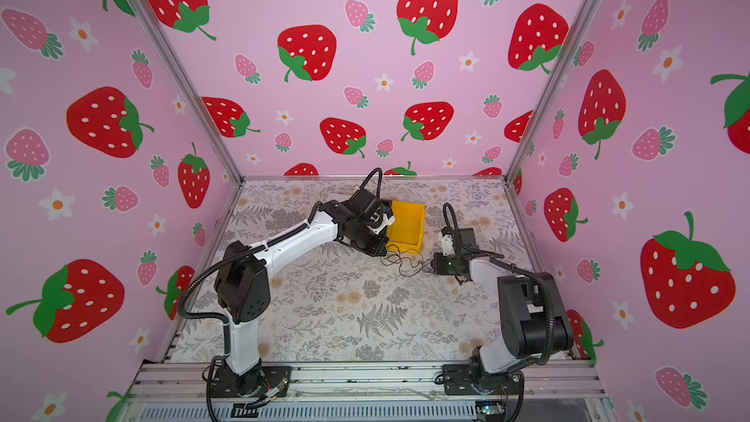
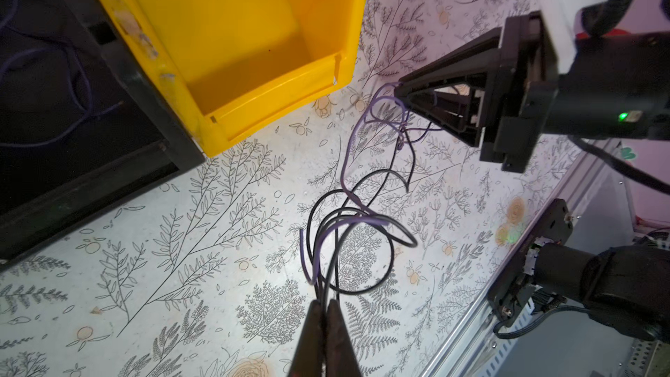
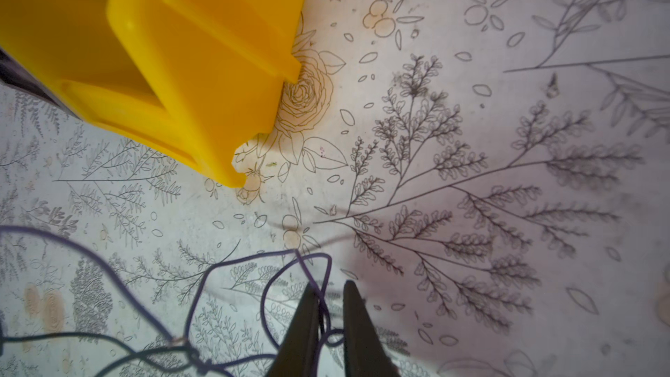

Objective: Untangle and sort cables by color
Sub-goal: Untie the cable.

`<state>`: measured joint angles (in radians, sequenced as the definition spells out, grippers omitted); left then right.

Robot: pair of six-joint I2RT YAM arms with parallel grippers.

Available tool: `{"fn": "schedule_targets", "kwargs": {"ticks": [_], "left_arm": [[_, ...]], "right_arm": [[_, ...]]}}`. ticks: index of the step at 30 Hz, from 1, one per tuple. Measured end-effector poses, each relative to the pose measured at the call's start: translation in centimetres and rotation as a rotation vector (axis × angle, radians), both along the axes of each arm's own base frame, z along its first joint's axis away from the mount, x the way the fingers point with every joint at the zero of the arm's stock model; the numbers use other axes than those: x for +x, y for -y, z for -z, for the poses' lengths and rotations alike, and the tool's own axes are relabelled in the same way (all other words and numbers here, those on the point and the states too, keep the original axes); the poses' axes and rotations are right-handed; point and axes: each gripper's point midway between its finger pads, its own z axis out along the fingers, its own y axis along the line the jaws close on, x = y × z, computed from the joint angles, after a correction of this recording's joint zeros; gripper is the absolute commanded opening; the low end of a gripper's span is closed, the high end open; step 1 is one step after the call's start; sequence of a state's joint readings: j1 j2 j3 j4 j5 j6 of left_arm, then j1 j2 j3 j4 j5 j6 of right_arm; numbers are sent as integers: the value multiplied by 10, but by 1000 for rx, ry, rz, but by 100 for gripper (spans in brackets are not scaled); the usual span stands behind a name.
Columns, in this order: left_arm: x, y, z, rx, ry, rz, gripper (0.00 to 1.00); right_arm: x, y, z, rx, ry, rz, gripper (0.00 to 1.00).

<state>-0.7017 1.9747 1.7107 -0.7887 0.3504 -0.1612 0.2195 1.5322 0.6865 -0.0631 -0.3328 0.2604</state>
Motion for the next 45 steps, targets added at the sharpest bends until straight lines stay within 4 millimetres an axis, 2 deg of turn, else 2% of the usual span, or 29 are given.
{"fn": "schedule_targets", "kwargs": {"ticks": [3, 7, 10, 14, 21, 24, 30, 34, 38, 39, 42, 45], "left_arm": [[1, -14, -3, 21, 25, -7, 0], [4, -32, -17, 21, 66, -24, 0], [6, -40, -21, 20, 76, -27, 0], [4, -40, -8, 40, 49, -8, 0], [7, -46, 36, 137, -30, 4, 0], [10, -52, 37, 149, -31, -8, 0], [16, -61, 24, 133, -7, -34, 0], [16, -61, 27, 131, -20, -32, 0], [10, -56, 41, 145, -70, -10, 5], [8, -53, 46, 153, -84, -1, 12], [5, -44, 56, 167, -101, 24, 22], [1, -41, 56, 176, -93, 39, 30]], "right_arm": [[0, 4, 2, -22, -1, 9, 14], [2, 8, 3, -44, 6, 15, 14], [2, 10, 3, -54, 9, 13, 14], [3, 10, -2, -55, 27, 11, 14], [6, 16, -18, -80, 78, 27, 13], [8, 22, -21, -106, 95, 45, 12], [10, 27, -21, -132, 102, 65, 13], [10, 27, -21, -129, 99, 72, 13], [9, 23, -22, -113, 90, 82, 12], [8, 21, -22, -110, 88, 82, 11], [6, 17, -21, -108, 83, 81, 11], [5, 16, -20, -106, 73, 87, 11]]}}
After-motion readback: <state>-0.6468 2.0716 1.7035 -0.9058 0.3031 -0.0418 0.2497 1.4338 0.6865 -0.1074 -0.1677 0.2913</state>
